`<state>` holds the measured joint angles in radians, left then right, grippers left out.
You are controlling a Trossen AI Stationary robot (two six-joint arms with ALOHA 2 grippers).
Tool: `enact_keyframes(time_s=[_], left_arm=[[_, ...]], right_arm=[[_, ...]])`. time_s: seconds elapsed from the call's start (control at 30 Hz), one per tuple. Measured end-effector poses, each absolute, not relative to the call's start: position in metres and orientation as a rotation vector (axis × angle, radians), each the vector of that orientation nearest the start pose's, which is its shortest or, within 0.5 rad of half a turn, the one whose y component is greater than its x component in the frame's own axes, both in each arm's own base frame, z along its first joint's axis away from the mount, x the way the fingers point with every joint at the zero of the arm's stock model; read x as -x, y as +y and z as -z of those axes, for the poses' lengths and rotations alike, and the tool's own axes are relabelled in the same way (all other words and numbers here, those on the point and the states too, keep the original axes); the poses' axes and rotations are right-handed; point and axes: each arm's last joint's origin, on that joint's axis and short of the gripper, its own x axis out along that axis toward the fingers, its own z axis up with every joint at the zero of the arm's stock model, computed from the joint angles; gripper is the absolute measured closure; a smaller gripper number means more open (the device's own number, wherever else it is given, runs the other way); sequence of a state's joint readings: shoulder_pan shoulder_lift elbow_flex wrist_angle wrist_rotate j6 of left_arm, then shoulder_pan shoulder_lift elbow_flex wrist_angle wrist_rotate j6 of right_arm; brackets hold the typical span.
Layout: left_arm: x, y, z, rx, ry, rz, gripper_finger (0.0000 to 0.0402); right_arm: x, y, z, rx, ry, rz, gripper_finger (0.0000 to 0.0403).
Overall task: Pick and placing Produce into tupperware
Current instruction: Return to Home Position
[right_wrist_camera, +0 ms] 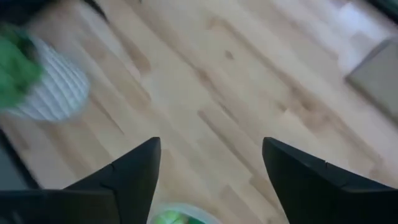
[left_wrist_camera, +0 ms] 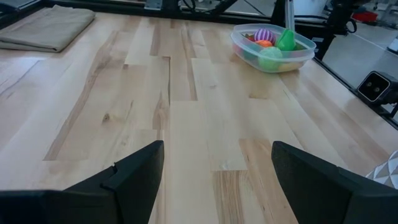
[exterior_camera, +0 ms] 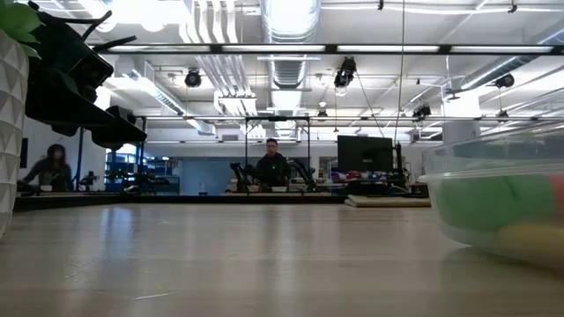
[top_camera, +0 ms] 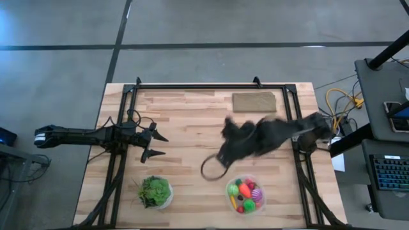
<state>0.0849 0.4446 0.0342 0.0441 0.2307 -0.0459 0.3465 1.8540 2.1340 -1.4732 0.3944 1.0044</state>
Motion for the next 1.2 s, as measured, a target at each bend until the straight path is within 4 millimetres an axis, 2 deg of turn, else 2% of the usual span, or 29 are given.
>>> enact_keyframes(time_s=[0.17, 0.2, 0.3, 0.37, 0.47, 0.6, 0.67, 0.73, 0.87, 1.03, 1.13, 1.2], left_arm=[[-0.120, 0.004, -0.140, 0.103, 0.366, 0.136, 0.0118], [-0.120, 0.004, -0.140, 0.103, 0.365, 0.136, 0.0118], [-0.120, 0.004, -0.140, 0.103, 0.365, 0.136, 0.0118], [-0.120, 0.004, -0.140, 0.103, 0.365, 0.136, 0.0118], [-0.120, 0.004, -0.140, 0.103, 0.365, 0.136, 0.0118], [-0.120, 0.004, -0.140, 0.103, 0.365, 0.136, 0.0118], [-0.120, 0.004, -0.140, 0.103, 0.365, 0.136, 0.0118], [-0.120, 0.004, -0.140, 0.103, 0.365, 0.136, 0.0118], [-0.120, 0.004, -0.140, 0.103, 0.366, 0.137, 0.0118], [-0.120, 0.004, -0.140, 0.103, 0.366, 0.136, 0.0118], [-0.120, 0.004, -0.140, 0.103, 0.365, 0.136, 0.0118], [-0.120, 0.004, -0.140, 0.103, 0.365, 0.136, 0.0118]], right_arm=[[-0.299, 0.079, -0.446, -0.685, 0.768, 0.591, 0.0139], [-0.296, 0.077, -0.452, -0.681, 0.707, 0.597, 0.0139], [-0.298, 0.085, -0.467, -0.509, 0.556, 0.492, 0.0138], [-0.306, 0.090, -0.467, -0.493, 0.513, 0.422, 0.0136], [-0.330, 0.101, -0.455, -0.497, 0.472, 0.245, 0.0132], [-0.364, 0.103, -0.427, -0.509, 0.377, -0.008, 0.0132], [-0.365, 0.096, -0.412, -0.511, 0.385, -0.037, 0.0134], [-0.353, 0.083, -0.401, -0.529, 0.413, 0.032, 0.0135], [-0.310, 0.064, -0.382, -0.573, 0.366, 0.167, 0.0135], [-0.252, 0.047, -0.368, -0.613, 0.111, 0.109, 0.0131], [-0.227, 0.038, -0.354, -0.604, -0.041, 0.084, 0.0131], [-0.216, 0.036, -0.340, -0.596, -0.076, 0.070, 0.0131]])
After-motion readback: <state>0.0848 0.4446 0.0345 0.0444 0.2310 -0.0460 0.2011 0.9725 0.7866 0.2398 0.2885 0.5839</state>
